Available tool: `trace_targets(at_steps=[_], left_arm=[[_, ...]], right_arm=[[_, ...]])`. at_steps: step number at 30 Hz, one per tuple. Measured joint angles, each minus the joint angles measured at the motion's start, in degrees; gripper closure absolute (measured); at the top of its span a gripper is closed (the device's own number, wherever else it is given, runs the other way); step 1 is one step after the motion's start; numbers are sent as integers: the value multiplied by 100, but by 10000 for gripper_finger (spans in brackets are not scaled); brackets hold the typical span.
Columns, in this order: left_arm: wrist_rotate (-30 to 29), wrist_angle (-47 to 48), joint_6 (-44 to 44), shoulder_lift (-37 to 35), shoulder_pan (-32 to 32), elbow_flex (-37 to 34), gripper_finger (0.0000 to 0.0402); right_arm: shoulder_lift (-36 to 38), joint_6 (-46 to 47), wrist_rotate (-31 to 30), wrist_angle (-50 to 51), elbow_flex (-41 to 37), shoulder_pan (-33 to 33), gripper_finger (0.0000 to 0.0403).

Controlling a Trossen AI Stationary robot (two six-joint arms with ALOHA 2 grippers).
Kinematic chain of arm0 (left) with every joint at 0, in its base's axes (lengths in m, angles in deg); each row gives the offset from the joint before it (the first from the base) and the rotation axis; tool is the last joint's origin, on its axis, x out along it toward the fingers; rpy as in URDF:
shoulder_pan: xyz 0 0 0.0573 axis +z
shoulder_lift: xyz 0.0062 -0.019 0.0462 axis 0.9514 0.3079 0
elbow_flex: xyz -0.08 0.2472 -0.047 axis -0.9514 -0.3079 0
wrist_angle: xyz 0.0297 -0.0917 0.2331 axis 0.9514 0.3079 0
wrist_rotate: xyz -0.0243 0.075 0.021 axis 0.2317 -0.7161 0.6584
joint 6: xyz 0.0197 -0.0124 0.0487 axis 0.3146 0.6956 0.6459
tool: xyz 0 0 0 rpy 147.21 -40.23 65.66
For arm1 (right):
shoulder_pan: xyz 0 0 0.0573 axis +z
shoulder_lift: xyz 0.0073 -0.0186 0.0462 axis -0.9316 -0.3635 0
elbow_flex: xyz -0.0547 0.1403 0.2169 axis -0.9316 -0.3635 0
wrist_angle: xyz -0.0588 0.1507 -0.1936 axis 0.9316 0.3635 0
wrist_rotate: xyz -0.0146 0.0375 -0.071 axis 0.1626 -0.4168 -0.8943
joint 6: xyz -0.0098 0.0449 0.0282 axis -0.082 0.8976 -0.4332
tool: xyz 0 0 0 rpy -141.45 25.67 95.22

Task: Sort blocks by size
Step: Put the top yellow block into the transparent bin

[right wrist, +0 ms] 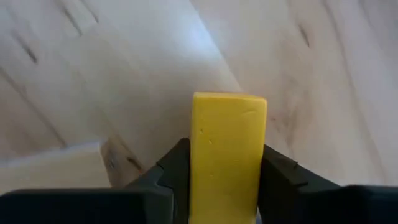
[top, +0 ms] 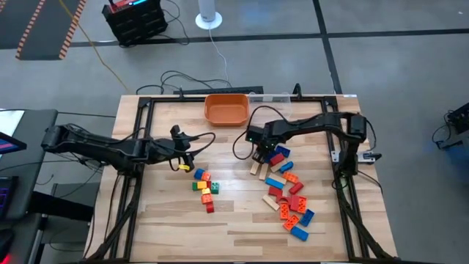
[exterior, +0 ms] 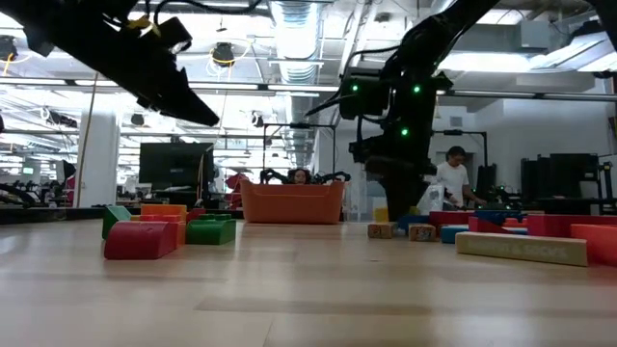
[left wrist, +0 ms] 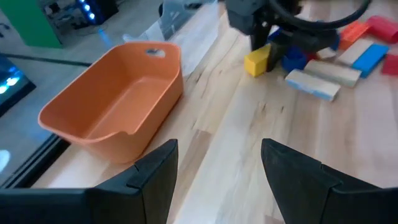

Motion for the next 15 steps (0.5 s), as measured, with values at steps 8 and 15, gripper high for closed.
trace_targets(at_steps=[8, 15], left_arm=[[-2, 153, -5, -351, -84, 0, 177], [-2, 172, -32, -373, -82, 0, 177]], right_arm=[[1014, -817, -506, -131, 411, -531, 249], [1092, -1309, -327, -311, 748, -1630, 241]])
